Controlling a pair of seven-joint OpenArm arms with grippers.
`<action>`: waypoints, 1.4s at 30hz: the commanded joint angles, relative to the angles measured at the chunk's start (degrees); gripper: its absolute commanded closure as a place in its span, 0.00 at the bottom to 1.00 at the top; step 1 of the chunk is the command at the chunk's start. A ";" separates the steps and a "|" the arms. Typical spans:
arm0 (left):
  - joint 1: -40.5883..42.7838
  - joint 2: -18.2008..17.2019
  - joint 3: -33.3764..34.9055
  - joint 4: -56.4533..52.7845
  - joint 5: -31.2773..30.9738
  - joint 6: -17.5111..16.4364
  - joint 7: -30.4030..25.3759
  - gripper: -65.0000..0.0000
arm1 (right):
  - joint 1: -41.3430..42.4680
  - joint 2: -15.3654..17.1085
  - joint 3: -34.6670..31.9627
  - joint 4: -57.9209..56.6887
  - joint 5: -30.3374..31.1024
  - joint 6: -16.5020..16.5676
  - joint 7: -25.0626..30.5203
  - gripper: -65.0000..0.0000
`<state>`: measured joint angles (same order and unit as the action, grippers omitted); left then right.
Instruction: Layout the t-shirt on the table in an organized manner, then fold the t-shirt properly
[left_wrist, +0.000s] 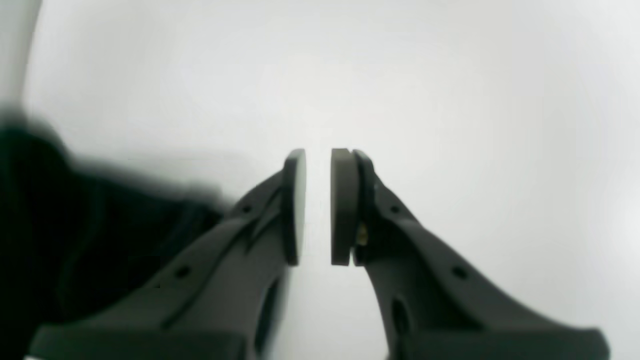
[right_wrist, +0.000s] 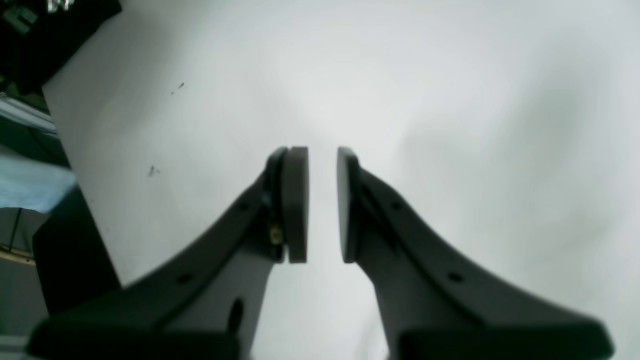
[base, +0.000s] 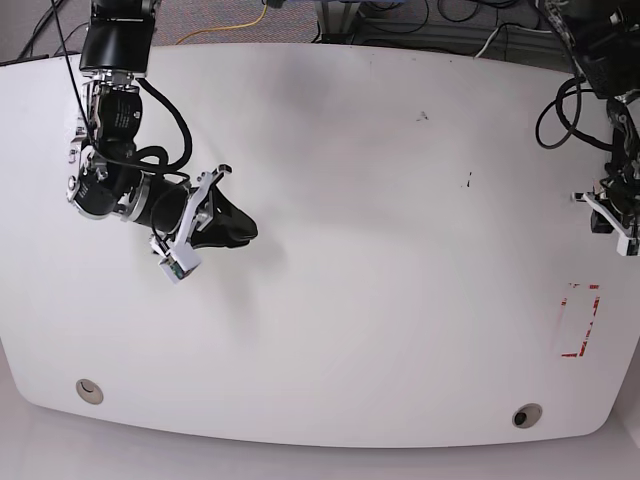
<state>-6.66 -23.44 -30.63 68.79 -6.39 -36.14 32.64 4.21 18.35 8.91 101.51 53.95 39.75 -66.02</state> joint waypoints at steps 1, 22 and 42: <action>-0.77 0.72 -0.09 7.12 -0.77 -0.39 -1.48 0.88 | 1.20 -0.46 0.02 1.65 -2.31 0.25 3.47 0.84; 13.91 7.40 -7.39 36.66 2.13 0.84 -12.73 0.88 | -5.13 -19.89 -6.75 10.79 -60.33 0.25 28.00 0.85; 19.62 17.60 6.68 21.71 13.73 22.65 -48.69 0.82 | -11.99 -10.30 -0.42 -7.58 -64.81 -14.12 65.97 0.86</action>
<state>12.49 -7.14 -24.18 88.60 7.38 -14.13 -14.57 -7.22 6.81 8.49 93.43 -13.15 26.59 -2.37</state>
